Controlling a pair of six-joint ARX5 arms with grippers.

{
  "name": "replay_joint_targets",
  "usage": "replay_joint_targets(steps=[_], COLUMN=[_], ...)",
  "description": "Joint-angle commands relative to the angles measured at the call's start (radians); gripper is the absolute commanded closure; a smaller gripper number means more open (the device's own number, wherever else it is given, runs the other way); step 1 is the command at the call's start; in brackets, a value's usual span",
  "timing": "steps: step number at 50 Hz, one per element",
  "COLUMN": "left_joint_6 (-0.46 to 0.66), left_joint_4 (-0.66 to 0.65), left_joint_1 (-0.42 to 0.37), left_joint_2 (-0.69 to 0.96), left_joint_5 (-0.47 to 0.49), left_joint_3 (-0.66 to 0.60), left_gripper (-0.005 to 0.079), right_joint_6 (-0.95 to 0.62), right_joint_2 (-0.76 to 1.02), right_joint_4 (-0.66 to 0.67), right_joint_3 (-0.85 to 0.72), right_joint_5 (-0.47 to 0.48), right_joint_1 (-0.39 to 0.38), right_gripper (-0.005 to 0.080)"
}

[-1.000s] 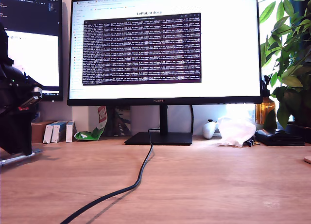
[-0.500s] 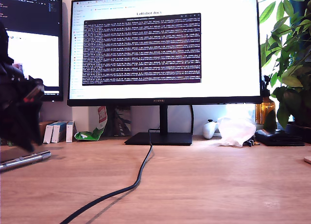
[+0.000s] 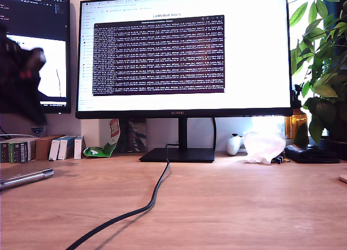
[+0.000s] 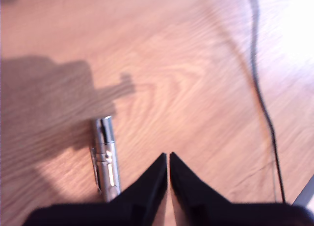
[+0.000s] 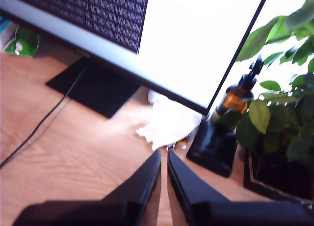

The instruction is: Pick the metallic laser pointer with your right arm, pass it to your left arm, then place it down to the left side of the table

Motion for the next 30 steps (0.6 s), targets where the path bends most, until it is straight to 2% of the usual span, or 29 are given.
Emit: replay_joint_targets(steps=[1,12,18,30], left_joint_6=[-0.026,-0.155,-0.184,-0.221], left_joint_4=[0.019,0.113,0.171,0.419], left_joint_1=[0.002,-0.017,-0.033,-0.061], left_joint_2=[-0.057,-0.229,-0.318,-0.532], left_joint_5=[-0.033,-0.277,-0.354,-0.435], left_joint_3=[0.006,-0.023,-0.083,-0.363], left_gripper=[0.0765,0.0765,0.0765,0.0765], right_joint_6=[-0.002,-0.007,0.002,0.071], right_joint_2=[-0.012,-0.034,-0.04,-0.092], right_joint_4=[-0.001,-0.004,-0.004,0.014], right_joint_3=[-0.014,-0.014,-0.017,-0.087], right_joint_5=[-0.006,-0.002,0.013,0.098], right_joint_1=[0.005,0.004,0.002,-0.032], right_gripper=[0.0763,0.0763,0.0763,0.0763])
